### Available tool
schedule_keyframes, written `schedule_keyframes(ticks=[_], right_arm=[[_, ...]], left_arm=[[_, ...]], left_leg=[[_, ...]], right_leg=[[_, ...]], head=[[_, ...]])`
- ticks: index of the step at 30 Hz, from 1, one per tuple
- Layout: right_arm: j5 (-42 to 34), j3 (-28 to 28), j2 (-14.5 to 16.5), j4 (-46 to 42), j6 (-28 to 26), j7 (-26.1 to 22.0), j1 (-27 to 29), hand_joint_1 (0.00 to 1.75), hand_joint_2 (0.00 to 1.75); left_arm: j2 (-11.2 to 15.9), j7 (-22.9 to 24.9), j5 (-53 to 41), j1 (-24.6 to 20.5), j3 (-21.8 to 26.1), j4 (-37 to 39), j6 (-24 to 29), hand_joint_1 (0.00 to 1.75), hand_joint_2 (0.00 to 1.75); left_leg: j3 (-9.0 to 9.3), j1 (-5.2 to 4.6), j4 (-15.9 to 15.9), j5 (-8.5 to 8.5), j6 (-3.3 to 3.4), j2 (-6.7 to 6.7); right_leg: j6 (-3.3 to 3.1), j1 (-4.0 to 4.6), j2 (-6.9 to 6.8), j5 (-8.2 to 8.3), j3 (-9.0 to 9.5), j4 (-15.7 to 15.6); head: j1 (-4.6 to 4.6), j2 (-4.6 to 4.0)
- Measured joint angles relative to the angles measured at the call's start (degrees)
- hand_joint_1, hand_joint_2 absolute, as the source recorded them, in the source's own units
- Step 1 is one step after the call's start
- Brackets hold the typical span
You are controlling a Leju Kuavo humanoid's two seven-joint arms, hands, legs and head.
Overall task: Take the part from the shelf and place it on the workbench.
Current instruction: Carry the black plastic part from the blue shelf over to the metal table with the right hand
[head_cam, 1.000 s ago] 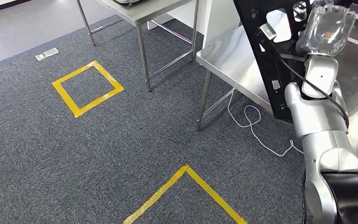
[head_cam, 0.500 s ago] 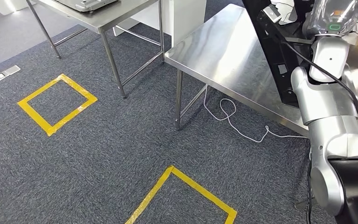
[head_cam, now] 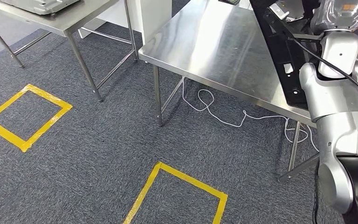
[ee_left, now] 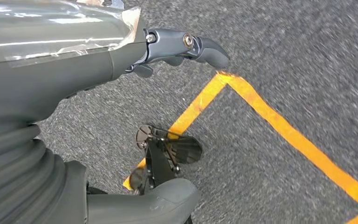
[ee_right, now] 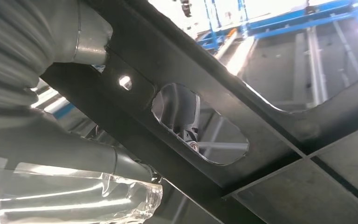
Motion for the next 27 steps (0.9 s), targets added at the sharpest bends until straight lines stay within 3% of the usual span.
schedule_keyframes(ticks=[2, 3, 5, 7, 9, 10, 11, 12, 14, 16, 18, 19, 20, 22, 24, 25, 26, 27], right_arm=[[0.0, 0.1, -0.06, 0.11, -0.02, 0.0, -0.16, 1.75, 1.75], [0.0, 0.13, -0.17, 0.18, -0.03, 0.0, -0.17, 1.75, 1.75], [0.0, 0.18, -0.26, 0.27, -0.05, -0.03, -0.31, 1.75, 1.75], [0.0, 0.21, -0.03, 0.37, -0.09, -0.11, -0.45, 1.75, 1.75], [0.0, 0.26, 0.32, 0.62, -0.17, -0.34, -0.42, 1.75, 1.75], [0.0, 0.3, 0.47, 0.79, -0.23, -0.53, -0.4, 1.75, 1.75], [0.0, 0.35, 0.56, 0.93, -0.28, -0.72, -0.4, 1.75, 1.75], [0.0, 0.39, 0.63, 1.05, -0.32, -0.9, -0.42, 1.75, 1.75], [-0.01, 0.44, 0.75, 1.23, -0.4, -1.19, -0.57, 1.75, 1.75], [-0.02, 0.45, 0.83, 1.4, -0.57, -1.31, -0.77, 1.75, 1.75], [-0.03, 0.46, 0.62, 1.55, -0.83, -1.34, -0.85, 1.75, 1.75], [-0.07, 0.46, 0.41, 1.6, -0.93, -1.36, -0.82, 1.75, 1.75], [-0.21, 0.44, 0.2, 1.66, -0.98, -1.38, -0.81, 1.75, 1.75], [-0.61, 0.41, 0.13, 1.78, -1.04, -1.58, -0.84, 1.75, 1.75], [-0.77, 0.43, 0.44, 2.04, -1.11, -1.82, -0.8, 1.75, 1.75], [-0.69, 0.44, 0.59, 2.22, -1.15, -1.86, -0.71, 1.75, 1.75], [-0.58, 0.45, 0.71, 2.4, -1.18, -1.86, -0.66, 1.75, 1.75], [-0.49, 0.46, 0.8, 2.54, -1.2, -1.84, -0.68, 1.75, 1.75]], left_arm=[[-0.01, 0.0, 0.0, -0.03, 0.06, 0.0, -0.01, 0.0, 1.75], [-0.01, 0.01, 0.0, -0.07, 0.08, 0.0, -0.01, 0.0, 1.75], [0.03, 0.0, 0.0, -0.16, 0.12, -0.01, -0.01, 0.0, 1.75], [0.08, -0.01, -0.02, -0.06, 0.21, 0.0, 0.19, 0.0, 1.75], [0.08, -0.02, -0.04, 0.1, 0.37, 0.02, 0.44, 0.0, 1.75], [0.09, -0.03, -0.04, 0.12, 0.44, 0.02, 0.42, 0.0, 1.75], [0.11, -0.03, -0.04, 0.12, 0.49, 0.02, 0.25, 0.0, 1.75], [0.14, -0.04, -0.04, 0.11, 0.51, 0.02, 0.09, 0.0, 1.75], [0.18, -0.02, -0.09, 0.11, 0.54, 0.03, -0.14, 0.0, 1.75], [0.18, 0.07, -0.23, 0.14, 0.55, 0.04, -0.25, 0.0, 1.75], [0.17, 0.25, -0.47, 0.1, 0.55, 0.04, -0.48, 0.0, 1.75], [0.15, 0.39, -0.58, 0.05, 0.55, 0.04, -0.6, 0.0, 1.75], [0.13, 0.57, -0.64, 0.01, 0.55, 0.04, -0.73, 0.0, 1.75], [0.16, 1.09, -0.63, 0.07, 0.62, 0.04, -1.03, 0.0, 1.75], [0.22, 1.57, -0.57, 0.18, 0.8, 0.04, -1.46, 0.0, 1.75], [0.23, 1.73, -0.55, 0.19, 0.9, 0.04, -1.63, 0.0, 1.75], [0.23, 1.83, -0.55, 0.18, 0.97, 0.05, -1.8, 0.0, 1.75], [0.21, 1.9, -0.56, 0.16, 1.01, 0.05, -1.9, 0.0, 1.75]], left_leg=[[0.24, -0.3, -0.06, -0.2, -0.38, 1.07], [0.34, -0.28, -0.04, -0.34, -0.6, 1.44], [-0.11, 0.03, 1.48, -1.64, -1.18, -0.39], [-2.64, 0.36, 7.52, -5.09, -1.69, -3.71], [-5.95, 0.47, 14.58, -7.93, -2.02, -4.98], [-6.74, 0.53, 15.95, -7.9, -2.13, -5.1], [-6.47, 0.67, 15.09, -6.75, -2.21, -5.16], [-5.2, 0.92, 12.15, -4.75, -2.28, -5.42], [-1.92, 1.65, 4.8, -1.33, -2.5, -7.77], [-0.58, 1.85, 1.43, -0.41, -2.33, -9.38], [-0.6, 1.36, 1.11, -0.16, -1.5, -8.31], [-0.49, 1.2, 0.77, 0.12, -0.94, -7.72], [-0.36, 1.13, 0.37, 0.44, -0.38, -7.07], [-0.19, 1.14, -0.19, 0.82, 0.33, -5.67], [-0.26, 1.07, -0.23, 0.81, 0.46, -4.1], [-0.27, 1.05, -0.22, 0.78, 0.45, -3.28], [-0.28, 1.06, -0.21, 0.74, 0.4, -2.49], [-0.24, 1.11, -0.19, 0.67, 0.31, -1.74]], right_leg=[[-1.02, 0.52, 0.43, 0.44, 0.43, -0.83], [-1.52, 0.15, 1.11, 0.63, 0.38, -0.98], [-2.41, -0.5, 2.25, 0.92, 0.56, -1.28], [-3.27, -0.85, 3.37, 1.11, 0.67, -1.42], [-3.62, -0.82, 4.71, 1.14, 0.65, -1.36], [-3.61, -0.81, 5.46, 1.14, 0.64, -1.28], [-3.59, -0.85, 6.18, 1.14, 0.64, -1.14], [-3.56, -0.9, 6.88, 1.12, 0.63, -0.94], [-3.24, -0.84, 8.17, 1.0, 0.28, -0.37], [-2.52, -0.57, 9.31, 1.13, -0.41, -0.07], [-1.54, -0.4, 10.4, 1.58, -1.02, -0.33], [-1.19, -0.47, 9.98, 1.58, -1.38, -0.21], [-1.03, -0.44, 8.78, 1.1, -2.0, 0.69], [-1.15, -0.52, 5.45, -1.36, -4.69, 5.89], [-0.98, -0.55, 4.15, -4.13, -8.29, 13.36], [-0.64, -0.63, 3.98, -4.66, -9.22, 15.45], [-0.16, -0.73, 3.78, -4.36, -8.99, 15.33], [0.38, -0.86, 3.34, -3.31, -7.57, 12.85]], head=[[-0.08, 0.0], [-0.09, 0.0], [-0.17, 0.0], [-0.3, 0.0], [-0.35, 0.0], [-0.38, 0.0], [-0.4, 0.0], [-0.41, 0.0], [-0.4, 0.0], [-0.31, 0.0], [-0.26, 0.0], [-0.29, 0.0], [-0.13, 0.0], [0.28, 0.0], [0.52, 0.0], [0.53, 0.0], [0.54, 0.0], [0.54, 0.0]])
